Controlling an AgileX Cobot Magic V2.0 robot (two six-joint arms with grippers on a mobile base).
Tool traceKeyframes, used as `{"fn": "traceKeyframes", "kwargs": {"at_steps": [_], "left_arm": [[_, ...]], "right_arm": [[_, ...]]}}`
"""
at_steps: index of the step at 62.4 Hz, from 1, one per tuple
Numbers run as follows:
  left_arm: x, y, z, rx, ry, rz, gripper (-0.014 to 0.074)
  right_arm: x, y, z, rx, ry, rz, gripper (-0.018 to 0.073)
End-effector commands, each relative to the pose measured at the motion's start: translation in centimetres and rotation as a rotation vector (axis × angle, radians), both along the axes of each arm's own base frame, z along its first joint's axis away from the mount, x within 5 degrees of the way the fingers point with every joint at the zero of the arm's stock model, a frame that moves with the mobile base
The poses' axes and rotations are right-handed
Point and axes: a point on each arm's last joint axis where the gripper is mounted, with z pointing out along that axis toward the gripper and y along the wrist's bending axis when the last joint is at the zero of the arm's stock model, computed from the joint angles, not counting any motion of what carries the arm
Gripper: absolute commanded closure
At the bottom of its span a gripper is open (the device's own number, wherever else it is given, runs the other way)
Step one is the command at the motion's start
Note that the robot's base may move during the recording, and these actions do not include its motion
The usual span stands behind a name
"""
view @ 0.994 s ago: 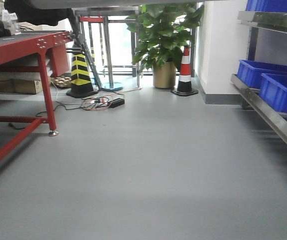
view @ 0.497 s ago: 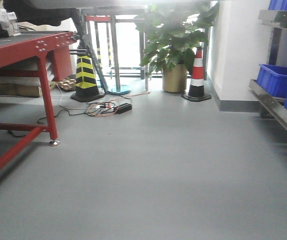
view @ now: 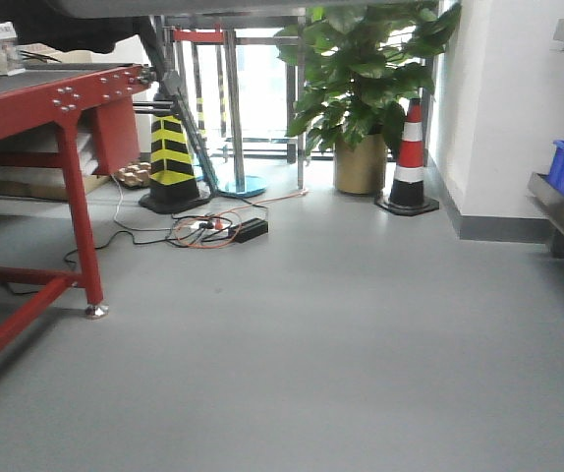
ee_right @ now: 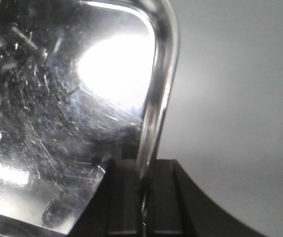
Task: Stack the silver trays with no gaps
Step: 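Drive around the corner past the plant and cone to the second rack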
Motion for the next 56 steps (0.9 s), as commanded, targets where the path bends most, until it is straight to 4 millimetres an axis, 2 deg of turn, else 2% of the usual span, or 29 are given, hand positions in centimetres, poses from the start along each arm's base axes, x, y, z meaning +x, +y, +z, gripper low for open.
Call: {"fn": "traceKeyframes", "kwargs": {"at_steps": [1, 56], "left_arm": [[-0.69, 0.56, 1.97, -0.032, -0.076, -0.014, 0.0645], [-0.8, 0.42, 1.94, -0.053, -0.06, -0.019, 0.0645]], "right_arm": [[-0.38, -0.78, 2.57, 0.029, -0.144, 0.01, 0.0505], [-0.38, -0.78, 2.56, 0.029, -0.142, 0.01, 0.0505]]}}
